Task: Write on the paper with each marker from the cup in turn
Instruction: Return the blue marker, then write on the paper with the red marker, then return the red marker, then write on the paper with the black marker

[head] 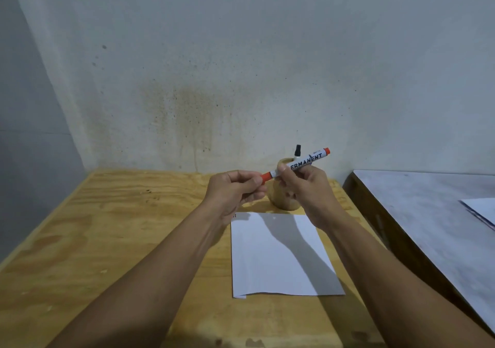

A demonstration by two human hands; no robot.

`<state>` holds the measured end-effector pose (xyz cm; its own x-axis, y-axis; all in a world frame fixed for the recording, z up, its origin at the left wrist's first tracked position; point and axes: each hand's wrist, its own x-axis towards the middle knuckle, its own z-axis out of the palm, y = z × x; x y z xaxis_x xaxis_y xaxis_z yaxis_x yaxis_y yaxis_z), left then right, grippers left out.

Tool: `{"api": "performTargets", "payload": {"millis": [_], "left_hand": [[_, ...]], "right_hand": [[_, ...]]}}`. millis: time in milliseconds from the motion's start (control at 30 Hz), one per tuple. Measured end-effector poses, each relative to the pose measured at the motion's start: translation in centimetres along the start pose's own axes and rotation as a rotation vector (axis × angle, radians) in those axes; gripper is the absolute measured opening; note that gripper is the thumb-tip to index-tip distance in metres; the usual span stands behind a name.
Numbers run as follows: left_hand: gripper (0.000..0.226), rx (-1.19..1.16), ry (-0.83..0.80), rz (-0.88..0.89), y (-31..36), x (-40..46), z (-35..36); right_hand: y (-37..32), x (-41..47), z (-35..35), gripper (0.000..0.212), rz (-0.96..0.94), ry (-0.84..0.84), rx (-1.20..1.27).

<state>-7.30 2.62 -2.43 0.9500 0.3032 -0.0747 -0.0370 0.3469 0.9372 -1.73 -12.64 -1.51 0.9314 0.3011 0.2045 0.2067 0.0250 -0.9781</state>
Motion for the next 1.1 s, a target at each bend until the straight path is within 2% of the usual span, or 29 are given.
{"api": "performTargets", "payload": {"millis": [200,300,367,467,633,700,767,800,867,933,1033,1100], "left_hand": [[0.041,0.350,0.106,0.162,-0.6,0.5,3.3],[0.032,0.587,0.157,0.270,-1.2,1.4,3.8],[0.023,0.687,0.159,0.334,-1.5,2.0,3.7],[0.027,0.858,0.072,0.417,-1.7,2.5,3.3],[0.052,1.180,-0.129,0.573,-1.3,2.6,3.7],[0.053,1.231,-0.186,0.602,-1.0,2.6,3.7],[0.048,1.238,-0.189,0.592,-1.5,3.5,4.3],[0.047,1.189,-0.139,0.567,-1.6,3.5,4.1],[0.048,0.994,-0.023,0.502,-1.5,3.5,4.1],[0.047,0.823,0.020,0.447,-0.9,3.4,4.3],[0.016,0.764,0.030,0.442,-0.2,3.5,4.7],[0.020,0.683,0.071,0.423,-0.5,3.6,4.8]], "right_hand": [[-2.9,1.2,-2.3,0.022,0.020,0.095,0.059],[-5.2,2.2,-4.5,0.020,0.078,0.101,0.105],[-6.5,2.7,-5.9,0.029,0.133,0.088,-0.061],[-7.4,3.9,-8.0,0.036,0.099,0.073,-0.454],[-8.2,5.5,-8.8,0.027,-0.017,0.021,-0.886],[-8.1,5.9,-7.9,0.025,-0.050,-0.043,-1.082],[-7.7,6.9,-7.9,0.024,-0.036,-0.067,-1.193],[-7.4,7.0,-7.6,0.024,-0.034,-0.085,-1.213],[-7.3,6.9,-7.0,0.024,-0.028,-0.132,-1.173],[-7.2,6.6,-6.7,0.024,-0.013,-0.189,-1.114],[-7.1,6.0,-6.4,0.021,-0.001,-0.233,-1.040],[-7.0,5.7,-6.2,0.018,-0.012,-0.220,-1.001]]}}
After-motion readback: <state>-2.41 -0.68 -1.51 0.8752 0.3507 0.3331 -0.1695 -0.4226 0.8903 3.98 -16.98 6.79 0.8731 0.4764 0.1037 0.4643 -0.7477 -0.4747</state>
